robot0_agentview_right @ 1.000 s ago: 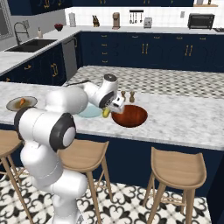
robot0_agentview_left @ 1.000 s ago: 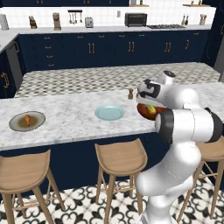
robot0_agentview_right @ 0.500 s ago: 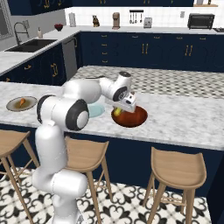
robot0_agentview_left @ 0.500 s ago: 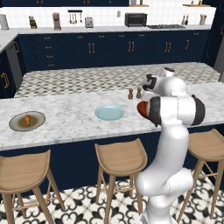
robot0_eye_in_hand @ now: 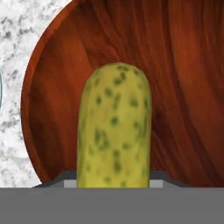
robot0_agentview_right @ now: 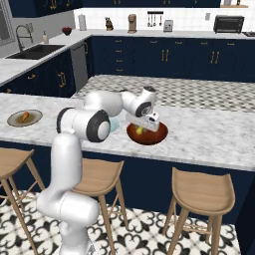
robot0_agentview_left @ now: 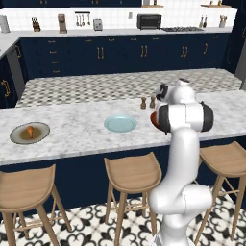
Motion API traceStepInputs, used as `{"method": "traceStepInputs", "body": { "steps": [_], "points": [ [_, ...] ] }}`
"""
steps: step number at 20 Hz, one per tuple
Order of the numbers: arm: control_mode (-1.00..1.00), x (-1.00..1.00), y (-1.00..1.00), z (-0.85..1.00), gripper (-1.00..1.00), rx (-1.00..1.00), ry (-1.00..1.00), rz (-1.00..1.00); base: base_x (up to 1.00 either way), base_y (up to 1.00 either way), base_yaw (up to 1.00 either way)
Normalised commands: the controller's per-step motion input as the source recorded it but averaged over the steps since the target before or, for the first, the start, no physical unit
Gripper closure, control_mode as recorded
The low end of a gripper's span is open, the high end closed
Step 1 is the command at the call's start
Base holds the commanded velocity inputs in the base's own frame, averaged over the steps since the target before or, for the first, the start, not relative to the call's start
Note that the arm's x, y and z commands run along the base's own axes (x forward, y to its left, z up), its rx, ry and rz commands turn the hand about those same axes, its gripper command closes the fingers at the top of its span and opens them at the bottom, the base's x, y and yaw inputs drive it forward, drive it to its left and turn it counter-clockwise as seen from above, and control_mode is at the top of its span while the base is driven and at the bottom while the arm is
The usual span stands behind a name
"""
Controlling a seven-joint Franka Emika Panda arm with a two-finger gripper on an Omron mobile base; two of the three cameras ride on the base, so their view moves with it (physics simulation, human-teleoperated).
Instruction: Pick the chicken drumstick and cucumber from their plates and place them in the bowl. Then put the bowl in the fridge.
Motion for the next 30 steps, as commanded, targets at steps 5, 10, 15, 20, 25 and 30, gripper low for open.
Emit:
{"method": "traceStepInputs", "body": {
  "steps": [5,10,15,20,25,30],
  "points": [
    [-1.00,0.12,0.00,-0.55,1.00,-0.03,0.00,0.00,0.00,0.00,0.00],
    [-1.00,0.12,0.00,-0.23,-1.00,-0.01,0.01,0.00,0.00,0.00,0.00],
    [-1.00,-0.01,0.03,0.19,-1.00,0.00,0.01,0.00,0.00,0.00,0.00],
    [-1.00,-0.56,0.31,0.52,-1.00,0.00,-0.12,0.00,0.00,0.00,0.00],
    [-1.00,-0.76,0.64,0.66,-1.00,0.00,-0.02,0.01,0.00,0.00,0.00],
    [-1.00,-0.86,0.71,0.72,-1.00,-0.05,-0.02,0.02,0.00,0.00,0.00]
  ]
}}
